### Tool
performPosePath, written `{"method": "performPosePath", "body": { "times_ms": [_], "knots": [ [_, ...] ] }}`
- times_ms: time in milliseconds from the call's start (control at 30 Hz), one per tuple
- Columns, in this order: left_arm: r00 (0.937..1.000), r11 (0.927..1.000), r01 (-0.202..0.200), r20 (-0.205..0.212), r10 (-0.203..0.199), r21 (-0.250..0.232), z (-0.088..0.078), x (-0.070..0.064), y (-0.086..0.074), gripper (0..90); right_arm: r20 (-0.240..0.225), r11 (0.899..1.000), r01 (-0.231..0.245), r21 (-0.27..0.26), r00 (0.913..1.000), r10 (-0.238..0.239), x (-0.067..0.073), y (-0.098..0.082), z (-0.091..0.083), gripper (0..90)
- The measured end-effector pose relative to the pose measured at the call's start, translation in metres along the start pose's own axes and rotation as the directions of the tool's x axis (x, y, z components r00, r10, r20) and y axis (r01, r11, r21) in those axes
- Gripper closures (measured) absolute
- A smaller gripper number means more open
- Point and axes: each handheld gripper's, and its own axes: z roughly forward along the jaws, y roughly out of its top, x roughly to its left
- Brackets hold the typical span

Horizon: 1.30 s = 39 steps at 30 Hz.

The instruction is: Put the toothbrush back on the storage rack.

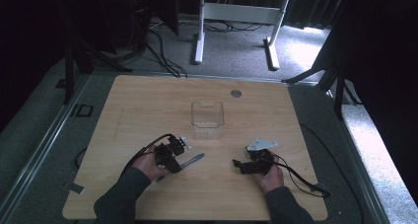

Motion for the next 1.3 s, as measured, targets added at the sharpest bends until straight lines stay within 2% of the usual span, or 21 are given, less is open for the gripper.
{"method": "performPosePath", "body": {
  "times_ms": [333, 633, 1133, 1300],
  "knots": [
    [0.9999, 0.9997, -0.002, 0.013, 0.002, 0.025, 0.007, 0.002, -0.001, 74.4, 0.0, 1.0, 0.001, 0.0, 1.0, -0.001, 0.0, 0.0, 0.0, 20.6],
    [0.9997, 0.9982, -0.02, -0.01, 0.021, 0.056, 0.011, 0.0, 0.003, 76.9, 0.0, 1.0, 0.0, 0.0, 1.0, 0.0, 0.0, 0.0, 0.0, 20.5],
    [0.9994, 0.9976, -0.031, -0.016, 0.032, 0.061, 0.013, -0.001, 0.006, 77.3, 0.0, 1.0, 0.0, 0.0, 1.0, 0.0, 0.0, 0.0, 0.0, 20.6],
    [0.9986, 0.9971, -0.046, -0.023, 0.047, 0.061, 0.013, -0.003, 0.006, 78.8, 0.0, 1.0, 0.0, 0.0, 1.0, 0.0, 0.0, 0.0, 0.0, 20.6]
  ]
}}
